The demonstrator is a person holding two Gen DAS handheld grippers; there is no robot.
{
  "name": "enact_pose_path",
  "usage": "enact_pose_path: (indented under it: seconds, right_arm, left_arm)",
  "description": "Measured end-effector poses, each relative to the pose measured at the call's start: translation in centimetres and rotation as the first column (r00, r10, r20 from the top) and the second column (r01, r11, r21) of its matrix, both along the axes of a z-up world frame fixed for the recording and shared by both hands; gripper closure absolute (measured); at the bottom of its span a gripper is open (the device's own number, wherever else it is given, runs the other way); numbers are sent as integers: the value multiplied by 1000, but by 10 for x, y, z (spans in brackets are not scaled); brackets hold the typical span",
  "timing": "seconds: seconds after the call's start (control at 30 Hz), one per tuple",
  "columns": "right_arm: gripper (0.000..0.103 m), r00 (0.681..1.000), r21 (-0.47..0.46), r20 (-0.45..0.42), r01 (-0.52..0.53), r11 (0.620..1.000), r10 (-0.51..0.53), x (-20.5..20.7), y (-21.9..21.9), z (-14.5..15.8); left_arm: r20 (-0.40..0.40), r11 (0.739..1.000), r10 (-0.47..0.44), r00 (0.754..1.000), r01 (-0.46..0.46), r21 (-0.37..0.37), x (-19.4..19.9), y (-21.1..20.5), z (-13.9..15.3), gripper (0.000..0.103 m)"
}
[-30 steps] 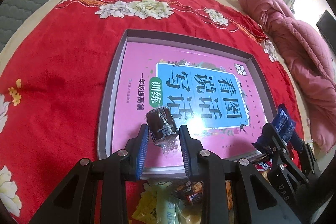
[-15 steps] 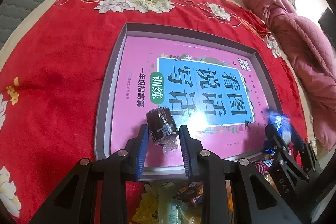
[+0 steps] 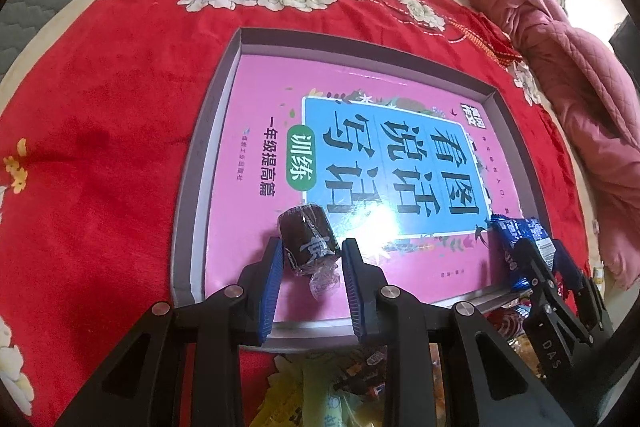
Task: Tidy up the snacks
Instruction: 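Lower and release the candy and blue bag inside the pink box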
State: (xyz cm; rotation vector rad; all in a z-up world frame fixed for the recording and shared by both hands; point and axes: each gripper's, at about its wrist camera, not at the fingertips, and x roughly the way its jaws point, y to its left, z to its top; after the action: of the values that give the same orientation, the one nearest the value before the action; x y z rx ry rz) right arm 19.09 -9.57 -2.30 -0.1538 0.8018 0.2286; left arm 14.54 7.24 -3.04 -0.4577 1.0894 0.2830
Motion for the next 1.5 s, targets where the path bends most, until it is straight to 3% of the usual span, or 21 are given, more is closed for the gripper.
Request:
enact_pose_path:
  seconds: [0.3,0.47,1.5]
  right_arm:
    - [37,1000,16,3,-12,1000,12,-3,2,2]
    - [37,1000,20,7,-15,1000,15,-4,2,3]
    - [34,993,72,85,-88,994,81,-19,7,19]
  left_arm:
    - [-12,1000,1,1000,-1,0,3,1,-2,72]
    - [-12,1000,12,1000,-12,-6,0,3,-1,65]
    - [48,999,38,998,-37,-12,-22,9,34,65]
